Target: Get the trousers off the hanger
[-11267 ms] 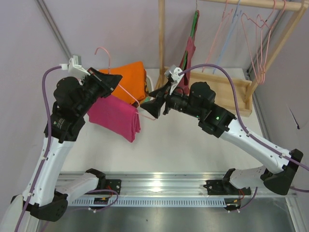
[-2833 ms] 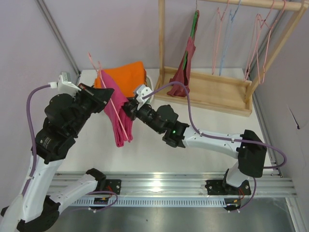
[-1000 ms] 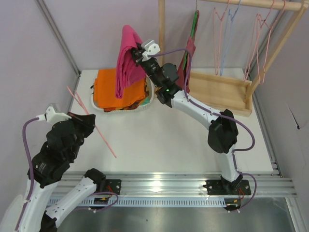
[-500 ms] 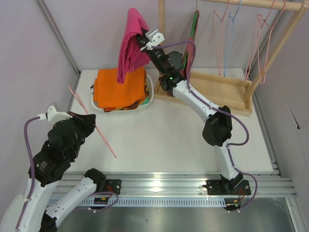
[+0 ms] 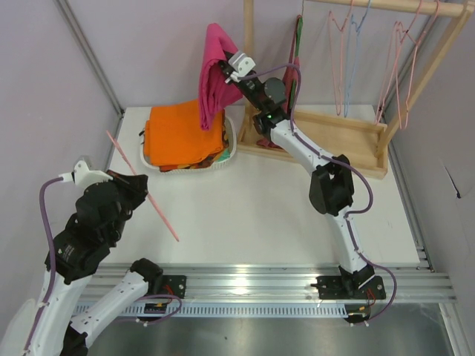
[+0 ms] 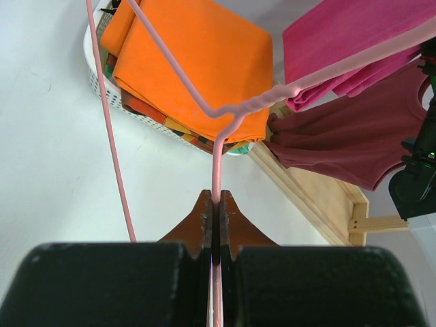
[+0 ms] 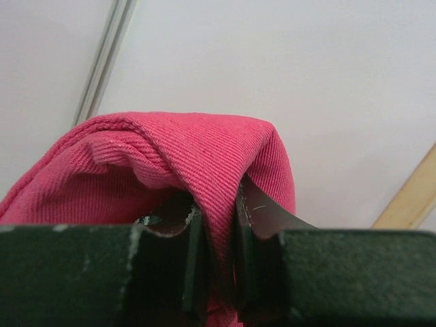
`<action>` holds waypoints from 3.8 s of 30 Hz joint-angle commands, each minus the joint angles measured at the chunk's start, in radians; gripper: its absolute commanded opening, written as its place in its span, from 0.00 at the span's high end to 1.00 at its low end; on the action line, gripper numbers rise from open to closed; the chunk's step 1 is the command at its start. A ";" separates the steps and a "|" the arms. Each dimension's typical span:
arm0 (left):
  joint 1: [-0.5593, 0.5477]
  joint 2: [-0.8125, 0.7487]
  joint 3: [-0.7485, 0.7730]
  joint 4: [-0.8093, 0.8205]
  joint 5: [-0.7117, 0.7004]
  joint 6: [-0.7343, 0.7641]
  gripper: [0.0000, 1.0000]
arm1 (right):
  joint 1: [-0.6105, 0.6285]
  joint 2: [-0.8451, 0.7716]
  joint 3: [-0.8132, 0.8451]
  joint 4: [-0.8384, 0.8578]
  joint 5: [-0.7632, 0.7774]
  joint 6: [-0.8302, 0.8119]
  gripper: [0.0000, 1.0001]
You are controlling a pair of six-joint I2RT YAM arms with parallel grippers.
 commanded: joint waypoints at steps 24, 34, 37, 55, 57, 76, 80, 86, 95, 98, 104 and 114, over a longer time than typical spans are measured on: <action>0.006 0.005 -0.009 0.049 -0.013 0.015 0.99 | -0.038 -0.133 -0.089 0.177 -0.215 -0.270 1.00; 0.007 0.012 -0.012 0.061 -0.015 0.023 0.99 | -0.035 -0.115 -0.055 0.230 -0.166 -0.301 1.00; 0.006 0.019 -0.010 0.074 -0.013 0.035 0.99 | -0.032 -0.109 -0.021 0.223 -0.150 -0.342 1.00; 0.013 0.022 -0.001 0.103 -0.010 0.081 0.98 | -0.048 -0.135 -0.044 0.144 -0.230 -0.543 1.00; 0.015 0.020 -0.001 0.101 -0.009 0.084 0.98 | -0.052 -0.139 -0.073 0.135 -0.238 -0.592 1.00; 0.027 0.031 -0.010 0.112 0.011 0.090 0.98 | -0.020 -0.190 -0.244 0.141 -0.297 -0.649 1.00; 0.030 0.019 -0.007 0.103 0.005 0.101 0.98 | 0.012 -0.182 -0.267 0.121 -0.297 -0.668 1.00; 0.030 -0.007 -0.015 0.098 -0.005 0.130 0.97 | 0.078 -0.171 -0.306 0.048 -0.314 -0.735 1.00; 0.033 -0.027 -0.019 0.087 0.001 0.173 0.97 | 0.169 -0.129 -0.261 -0.150 -0.342 -0.789 1.00; 0.033 -0.043 -0.019 0.086 -0.007 0.184 0.97 | 0.199 -0.102 -0.209 -0.214 -0.324 -0.800 1.00; 0.033 -0.079 -0.026 0.081 -0.010 0.201 0.97 | 0.250 0.000 -0.066 -0.299 -0.200 -0.844 1.00; 0.033 -0.129 -0.039 0.072 -0.005 0.219 0.97 | 0.294 0.112 0.100 -0.382 0.017 -0.860 1.00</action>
